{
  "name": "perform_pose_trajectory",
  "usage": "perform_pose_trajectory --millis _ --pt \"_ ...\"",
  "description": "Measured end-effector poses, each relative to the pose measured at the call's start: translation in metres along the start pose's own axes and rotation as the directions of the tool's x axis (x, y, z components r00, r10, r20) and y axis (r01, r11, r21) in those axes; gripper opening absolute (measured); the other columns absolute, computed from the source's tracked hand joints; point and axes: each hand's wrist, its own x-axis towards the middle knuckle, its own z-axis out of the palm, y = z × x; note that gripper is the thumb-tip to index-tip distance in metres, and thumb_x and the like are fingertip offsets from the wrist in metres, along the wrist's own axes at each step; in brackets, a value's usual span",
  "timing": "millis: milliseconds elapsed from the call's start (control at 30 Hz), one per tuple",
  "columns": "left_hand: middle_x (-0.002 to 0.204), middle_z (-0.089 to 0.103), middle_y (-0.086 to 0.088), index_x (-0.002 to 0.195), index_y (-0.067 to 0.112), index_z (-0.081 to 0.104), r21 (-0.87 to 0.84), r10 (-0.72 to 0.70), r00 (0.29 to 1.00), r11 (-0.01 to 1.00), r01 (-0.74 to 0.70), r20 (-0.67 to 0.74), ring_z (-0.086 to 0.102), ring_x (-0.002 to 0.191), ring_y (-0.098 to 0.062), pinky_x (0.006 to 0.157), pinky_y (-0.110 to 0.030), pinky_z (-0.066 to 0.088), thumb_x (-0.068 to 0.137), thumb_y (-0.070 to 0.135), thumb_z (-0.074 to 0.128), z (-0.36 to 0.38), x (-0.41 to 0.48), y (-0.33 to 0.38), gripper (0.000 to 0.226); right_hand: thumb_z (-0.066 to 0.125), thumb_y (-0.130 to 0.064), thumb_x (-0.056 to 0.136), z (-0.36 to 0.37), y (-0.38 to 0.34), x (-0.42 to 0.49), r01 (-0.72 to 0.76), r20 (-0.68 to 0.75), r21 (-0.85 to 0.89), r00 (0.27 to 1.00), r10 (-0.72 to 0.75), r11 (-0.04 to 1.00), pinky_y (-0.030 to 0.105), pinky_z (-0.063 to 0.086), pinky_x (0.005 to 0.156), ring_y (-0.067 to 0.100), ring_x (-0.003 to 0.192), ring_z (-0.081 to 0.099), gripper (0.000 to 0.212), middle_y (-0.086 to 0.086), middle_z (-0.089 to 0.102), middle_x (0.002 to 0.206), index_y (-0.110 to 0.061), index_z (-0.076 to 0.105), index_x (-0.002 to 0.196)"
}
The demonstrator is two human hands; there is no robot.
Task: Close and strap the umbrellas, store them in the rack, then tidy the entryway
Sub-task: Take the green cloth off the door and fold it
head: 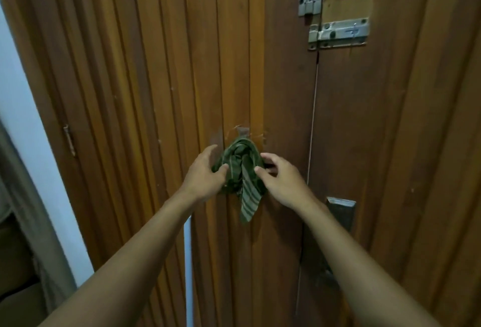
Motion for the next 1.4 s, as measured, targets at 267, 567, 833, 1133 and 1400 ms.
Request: perform_pose_trajectory --millis 267,567,833,1133,1400 --pt "0.099 0.070 0.003 0.122 0.016 0.063 -0.182 -0.002 0.998 0.983 0.012 0.058 0.068 0.096 -0.015 0.083 -0.031 0.056 0.095 0.023 0.061 0.014 0.050 -0.018 0.029 0.058 -0.042 0.095 0.029 -0.013 0.037 -0.051 -0.212 -0.039 0.976 0.042 0.998 0.030 0.049 0.071 0.011 0.083 0.062 0.039 -0.009 0.064 0.079 -0.019 0.055 0.126" --pt "0.081 0.067 -0.009 0.091 0.007 0.056 -0.390 0.147 0.985 0.916 -0.099 0.094 0.068 0.068 -0.015 0.061 -0.030 0.056 0.090 0.013 0.062 -0.039 0.028 -0.001 0.008 0.052 -0.032 0.100 0.008 -0.059 0.008 0.178 -0.311 0.050 0.938 -0.154 0.983 0.024 0.049 0.085 0.009 0.108 0.054 0.010 -0.005 0.053 0.115 -0.038 0.053 0.108" --pt "0.065 0.039 -0.005 0.081 0.018 0.045 -0.433 0.195 0.948 0.899 -0.069 0.253 0.036 0.056 -0.020 0.054 -0.031 0.031 0.093 0.016 0.051 -0.055 -0.023 -0.007 0.013 0.044 -0.034 0.104 -0.002 -0.074 -0.079 0.183 -0.269 -0.053 0.944 -0.191 0.982 0.022 0.050 0.082 -0.004 0.103 0.060 0.019 -0.021 0.063 0.109 -0.037 0.052 0.120" --pt "0.100 0.073 0.005 0.102 0.027 0.069 -0.313 0.323 0.793 0.933 -0.176 0.517 0.070 0.092 -0.012 0.083 -0.038 0.058 0.088 0.038 0.067 -0.010 -0.097 -0.001 0.018 0.069 -0.046 0.087 -0.042 -0.045 -0.207 -0.193 -0.338 -0.046 0.926 0.166 0.980 0.047 0.060 0.070 0.019 0.077 0.074 0.036 0.004 0.077 0.082 -0.010 0.074 0.089" --pt "0.091 0.072 -0.009 0.091 0.011 0.067 -0.514 0.231 0.781 0.847 0.133 0.581 0.070 0.079 -0.016 0.069 -0.030 0.056 0.086 0.021 0.072 0.103 -0.227 0.044 0.012 0.051 -0.037 0.099 -0.046 0.007 -0.338 -0.180 -0.396 0.541 0.807 0.438 0.821 0.033 0.053 0.092 0.015 0.109 0.069 0.027 -0.002 0.075 0.113 -0.024 0.069 0.116"
